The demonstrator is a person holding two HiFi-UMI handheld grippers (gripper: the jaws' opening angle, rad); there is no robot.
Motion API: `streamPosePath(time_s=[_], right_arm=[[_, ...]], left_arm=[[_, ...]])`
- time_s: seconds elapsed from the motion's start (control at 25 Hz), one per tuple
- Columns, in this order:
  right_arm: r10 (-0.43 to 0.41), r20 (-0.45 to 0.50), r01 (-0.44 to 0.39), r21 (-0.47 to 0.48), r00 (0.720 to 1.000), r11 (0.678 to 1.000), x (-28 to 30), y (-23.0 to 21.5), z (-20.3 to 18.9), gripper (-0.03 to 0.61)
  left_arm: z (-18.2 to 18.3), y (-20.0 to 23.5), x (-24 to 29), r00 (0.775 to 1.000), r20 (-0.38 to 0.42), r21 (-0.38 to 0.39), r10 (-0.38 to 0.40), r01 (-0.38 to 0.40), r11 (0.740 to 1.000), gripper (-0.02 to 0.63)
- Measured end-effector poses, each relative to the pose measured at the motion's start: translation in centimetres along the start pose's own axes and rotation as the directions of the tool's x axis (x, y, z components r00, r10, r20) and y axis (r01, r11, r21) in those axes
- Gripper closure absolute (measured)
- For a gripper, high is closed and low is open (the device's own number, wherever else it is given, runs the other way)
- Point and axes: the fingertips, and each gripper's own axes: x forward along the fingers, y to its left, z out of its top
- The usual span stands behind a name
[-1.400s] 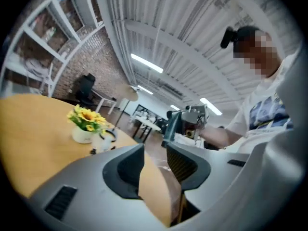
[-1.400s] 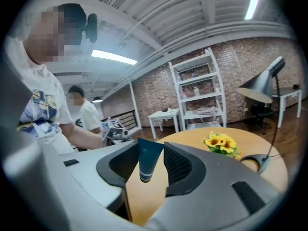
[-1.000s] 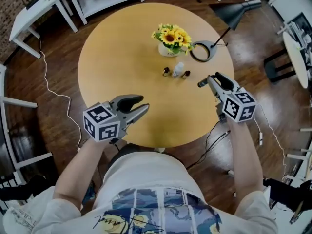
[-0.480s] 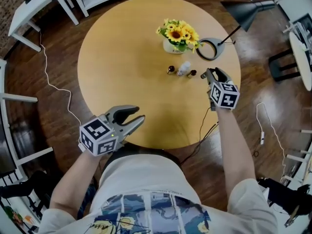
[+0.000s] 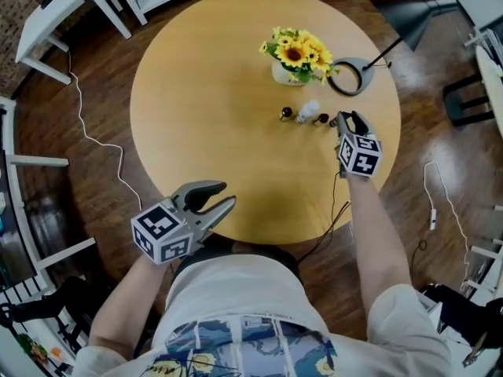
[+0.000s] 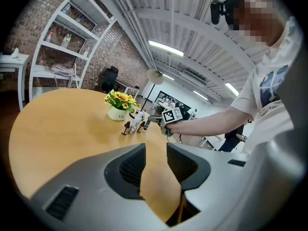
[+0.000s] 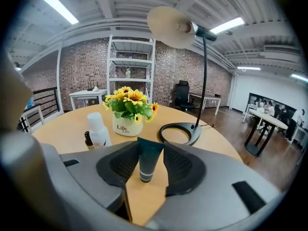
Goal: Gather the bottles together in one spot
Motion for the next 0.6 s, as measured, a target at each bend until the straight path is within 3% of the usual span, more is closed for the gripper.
streamPosePath(time_s=[0.6], right_arm=[[-0.042,0.025,0.042,-0.019,0.999,0.999,-0.1,0.4,-2.0,0.394]], left_arm=[[-0.9,-0.2,0.7,1.0,-0.021,-0.005,-0.017,0.016,1.0,0.491]])
